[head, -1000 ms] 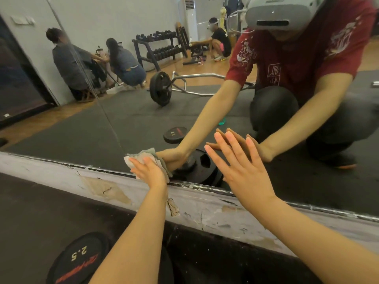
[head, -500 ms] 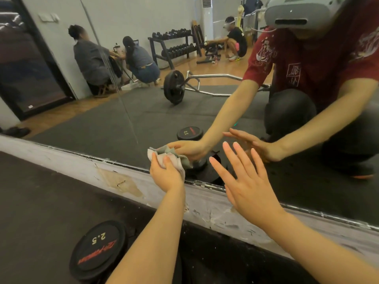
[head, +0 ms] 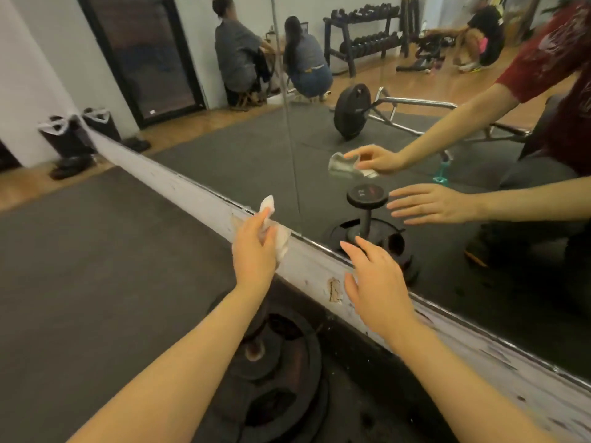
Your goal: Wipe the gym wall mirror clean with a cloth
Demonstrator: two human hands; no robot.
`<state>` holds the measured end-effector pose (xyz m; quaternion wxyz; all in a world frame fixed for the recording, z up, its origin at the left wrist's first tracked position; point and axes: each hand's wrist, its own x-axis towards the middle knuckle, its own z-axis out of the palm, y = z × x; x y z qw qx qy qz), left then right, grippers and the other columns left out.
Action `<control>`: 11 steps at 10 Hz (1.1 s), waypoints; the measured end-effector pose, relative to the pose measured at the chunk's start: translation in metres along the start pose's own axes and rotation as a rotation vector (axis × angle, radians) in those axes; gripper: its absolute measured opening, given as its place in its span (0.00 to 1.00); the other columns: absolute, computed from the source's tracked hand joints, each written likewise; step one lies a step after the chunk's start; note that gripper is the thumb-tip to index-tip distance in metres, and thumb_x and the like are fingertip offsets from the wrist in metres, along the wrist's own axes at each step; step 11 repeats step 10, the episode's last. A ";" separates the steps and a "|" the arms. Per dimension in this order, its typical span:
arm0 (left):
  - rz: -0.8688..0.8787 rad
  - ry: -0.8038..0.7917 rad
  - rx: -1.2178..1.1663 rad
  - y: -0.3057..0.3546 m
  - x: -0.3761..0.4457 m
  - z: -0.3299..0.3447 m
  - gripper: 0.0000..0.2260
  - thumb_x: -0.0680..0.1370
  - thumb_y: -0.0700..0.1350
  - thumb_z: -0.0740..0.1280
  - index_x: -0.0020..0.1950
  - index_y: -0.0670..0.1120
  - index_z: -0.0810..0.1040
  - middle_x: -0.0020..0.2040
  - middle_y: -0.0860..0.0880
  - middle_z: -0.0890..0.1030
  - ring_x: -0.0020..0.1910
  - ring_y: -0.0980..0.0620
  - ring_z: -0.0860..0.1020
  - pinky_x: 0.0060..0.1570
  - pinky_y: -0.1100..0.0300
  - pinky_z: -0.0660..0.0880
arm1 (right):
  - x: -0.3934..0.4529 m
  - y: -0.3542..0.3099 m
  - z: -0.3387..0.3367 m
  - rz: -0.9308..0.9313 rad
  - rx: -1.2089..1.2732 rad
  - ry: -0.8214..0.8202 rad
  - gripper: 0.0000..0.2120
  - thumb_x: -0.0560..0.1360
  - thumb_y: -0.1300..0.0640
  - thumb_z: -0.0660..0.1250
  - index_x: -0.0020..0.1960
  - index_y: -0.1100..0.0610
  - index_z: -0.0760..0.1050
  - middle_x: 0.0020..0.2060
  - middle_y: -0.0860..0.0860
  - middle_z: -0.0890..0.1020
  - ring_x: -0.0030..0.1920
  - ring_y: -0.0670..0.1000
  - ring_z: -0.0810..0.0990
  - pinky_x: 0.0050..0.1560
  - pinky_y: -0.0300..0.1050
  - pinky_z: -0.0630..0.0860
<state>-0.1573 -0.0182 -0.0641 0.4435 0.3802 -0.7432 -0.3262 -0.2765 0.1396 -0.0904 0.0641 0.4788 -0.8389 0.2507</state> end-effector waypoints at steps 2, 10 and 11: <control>0.139 -0.007 0.315 -0.032 -0.024 -0.087 0.19 0.77 0.32 0.66 0.67 0.44 0.78 0.59 0.49 0.80 0.54 0.56 0.76 0.51 0.83 0.61 | 0.001 -0.068 0.036 -0.033 0.161 -0.178 0.24 0.80 0.55 0.61 0.76 0.53 0.63 0.74 0.52 0.67 0.72 0.54 0.65 0.71 0.51 0.64; -0.175 -0.427 0.694 -0.074 -0.046 -0.086 0.17 0.81 0.52 0.64 0.68 0.50 0.75 0.69 0.51 0.74 0.67 0.51 0.71 0.64 0.58 0.68 | -0.006 -0.103 0.069 -0.024 0.110 -0.407 0.27 0.82 0.56 0.61 0.78 0.49 0.57 0.76 0.50 0.63 0.75 0.52 0.62 0.74 0.51 0.65; -0.175 -0.427 0.694 -0.074 -0.046 -0.086 0.17 0.81 0.52 0.64 0.68 0.50 0.75 0.69 0.51 0.74 0.67 0.51 0.71 0.64 0.58 0.68 | -0.006 -0.103 0.069 -0.024 0.110 -0.407 0.27 0.82 0.56 0.61 0.78 0.49 0.57 0.76 0.50 0.63 0.75 0.52 0.62 0.74 0.51 0.65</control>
